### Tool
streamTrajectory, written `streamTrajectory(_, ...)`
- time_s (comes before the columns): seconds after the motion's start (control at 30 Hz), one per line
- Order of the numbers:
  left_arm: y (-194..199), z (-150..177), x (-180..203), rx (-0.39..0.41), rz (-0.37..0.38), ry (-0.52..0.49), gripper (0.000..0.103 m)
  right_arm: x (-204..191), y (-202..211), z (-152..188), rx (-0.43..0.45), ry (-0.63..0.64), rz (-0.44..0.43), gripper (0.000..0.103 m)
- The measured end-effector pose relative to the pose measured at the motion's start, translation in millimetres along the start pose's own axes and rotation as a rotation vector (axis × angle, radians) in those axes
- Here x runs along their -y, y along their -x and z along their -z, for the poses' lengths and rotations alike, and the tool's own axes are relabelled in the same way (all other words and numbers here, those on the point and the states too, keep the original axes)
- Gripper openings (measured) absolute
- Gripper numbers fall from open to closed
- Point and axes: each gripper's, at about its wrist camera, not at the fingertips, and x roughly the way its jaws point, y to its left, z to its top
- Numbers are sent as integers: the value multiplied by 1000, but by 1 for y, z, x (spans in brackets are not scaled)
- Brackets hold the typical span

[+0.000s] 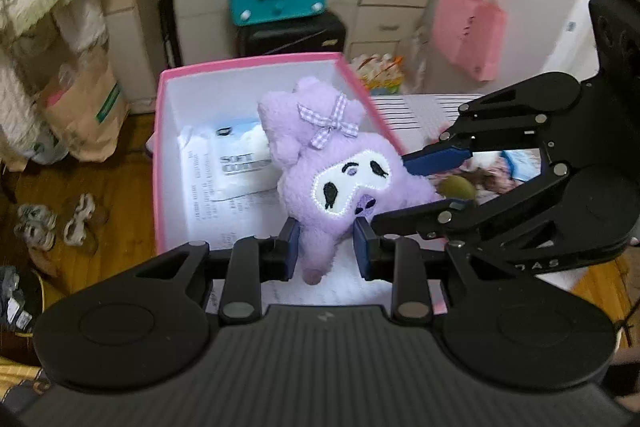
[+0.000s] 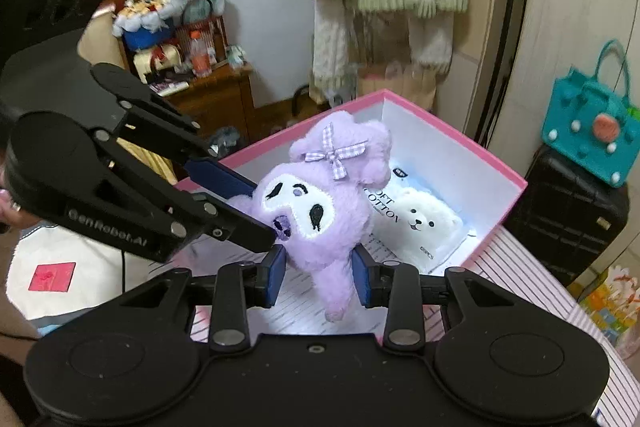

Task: Organize soft objects
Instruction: 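Lift the purple plush with the right tool and carry it over the pink box, then open the right tool to drop the purple plush into the box and withdraw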

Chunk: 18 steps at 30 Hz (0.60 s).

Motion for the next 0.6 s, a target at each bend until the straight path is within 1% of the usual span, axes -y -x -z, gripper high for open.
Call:
streamTrajectory(0.2,-43,-22,-37,-72,21,110,28,26,-38,-16,-66,-70,5,40)
streamTrajectory(0.33,-67,-31,-50,-88,29,143,26,41,-58,-21,-94,-102,28,38)
streamTrajectory(0.47,-92,-44,-70,-109,46,203,25,58,-73,-27,-114,-147,39,36)
streamTrajectory(0.6,-112,-51,-84,-139,55,251,26,67,-88,-33,-143,-159,57,36)
